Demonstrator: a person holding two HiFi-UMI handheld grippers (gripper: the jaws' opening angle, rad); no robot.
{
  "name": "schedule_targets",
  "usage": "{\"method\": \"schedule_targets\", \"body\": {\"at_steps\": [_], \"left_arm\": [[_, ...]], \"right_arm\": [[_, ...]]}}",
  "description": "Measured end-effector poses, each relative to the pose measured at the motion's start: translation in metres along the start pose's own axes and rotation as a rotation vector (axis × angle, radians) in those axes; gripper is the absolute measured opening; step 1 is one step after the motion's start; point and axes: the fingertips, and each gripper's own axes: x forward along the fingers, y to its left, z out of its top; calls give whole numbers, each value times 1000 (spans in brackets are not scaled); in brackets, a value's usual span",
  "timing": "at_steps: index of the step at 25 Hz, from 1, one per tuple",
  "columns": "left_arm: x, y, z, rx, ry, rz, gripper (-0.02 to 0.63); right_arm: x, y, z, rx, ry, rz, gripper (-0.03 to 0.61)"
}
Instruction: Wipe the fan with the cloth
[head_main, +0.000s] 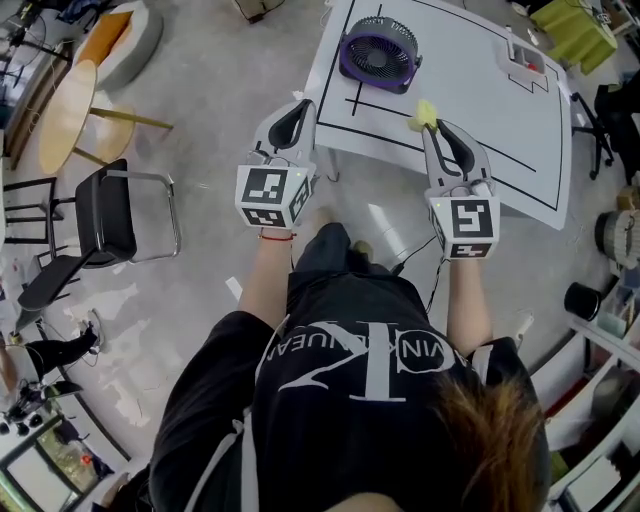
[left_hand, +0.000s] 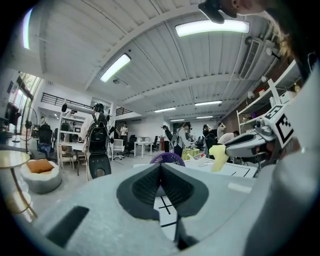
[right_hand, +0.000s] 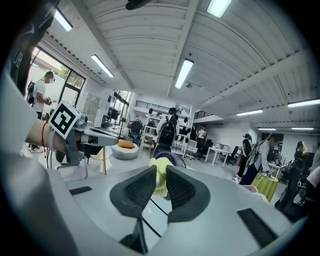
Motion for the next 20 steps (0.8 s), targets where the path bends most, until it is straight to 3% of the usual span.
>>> {"method": "schedule_targets", "body": {"at_steps": [20], "left_arm": [[-32,-49,9,48,-22,8,9]], "right_arm": [[-54,-1,-1,109,-96,72,63]]}}
